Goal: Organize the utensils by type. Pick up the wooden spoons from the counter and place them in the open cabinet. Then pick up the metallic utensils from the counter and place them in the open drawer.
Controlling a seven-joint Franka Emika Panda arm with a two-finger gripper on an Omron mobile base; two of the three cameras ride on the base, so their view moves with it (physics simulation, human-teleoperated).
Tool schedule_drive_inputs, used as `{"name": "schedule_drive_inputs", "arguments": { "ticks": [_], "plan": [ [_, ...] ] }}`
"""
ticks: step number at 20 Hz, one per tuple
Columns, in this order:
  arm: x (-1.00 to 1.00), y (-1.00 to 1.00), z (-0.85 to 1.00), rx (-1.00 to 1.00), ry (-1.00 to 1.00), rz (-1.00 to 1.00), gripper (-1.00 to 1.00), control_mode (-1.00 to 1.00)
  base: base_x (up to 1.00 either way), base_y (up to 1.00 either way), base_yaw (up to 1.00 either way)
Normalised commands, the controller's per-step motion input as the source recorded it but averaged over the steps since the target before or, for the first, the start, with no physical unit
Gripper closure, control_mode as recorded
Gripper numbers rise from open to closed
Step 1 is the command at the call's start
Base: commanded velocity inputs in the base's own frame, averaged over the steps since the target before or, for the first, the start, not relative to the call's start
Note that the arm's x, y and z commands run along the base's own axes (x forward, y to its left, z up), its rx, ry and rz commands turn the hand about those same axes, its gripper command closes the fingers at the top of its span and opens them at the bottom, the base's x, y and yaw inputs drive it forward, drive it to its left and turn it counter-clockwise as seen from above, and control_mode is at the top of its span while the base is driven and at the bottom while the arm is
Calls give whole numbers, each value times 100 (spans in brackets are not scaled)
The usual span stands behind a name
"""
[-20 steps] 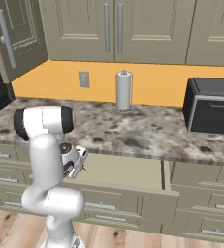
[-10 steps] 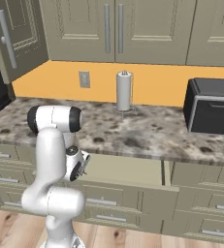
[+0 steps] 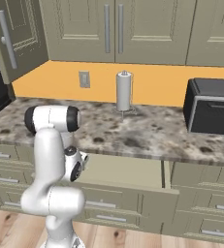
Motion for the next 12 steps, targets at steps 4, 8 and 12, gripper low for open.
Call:
{"name": "schedule_drive_inputs", "arguments": {
  "ticks": [4,8,12],
  "plan": [
    [-97,-16,0,12,-34,-8,-100,-100,0,0,0],
    [-54,-34,41,19,-24,-8,-100,-100,0,0,0],
    [-53,-54,94,23,-16,-14,-100,-100,0,0,0]
  ]
}}
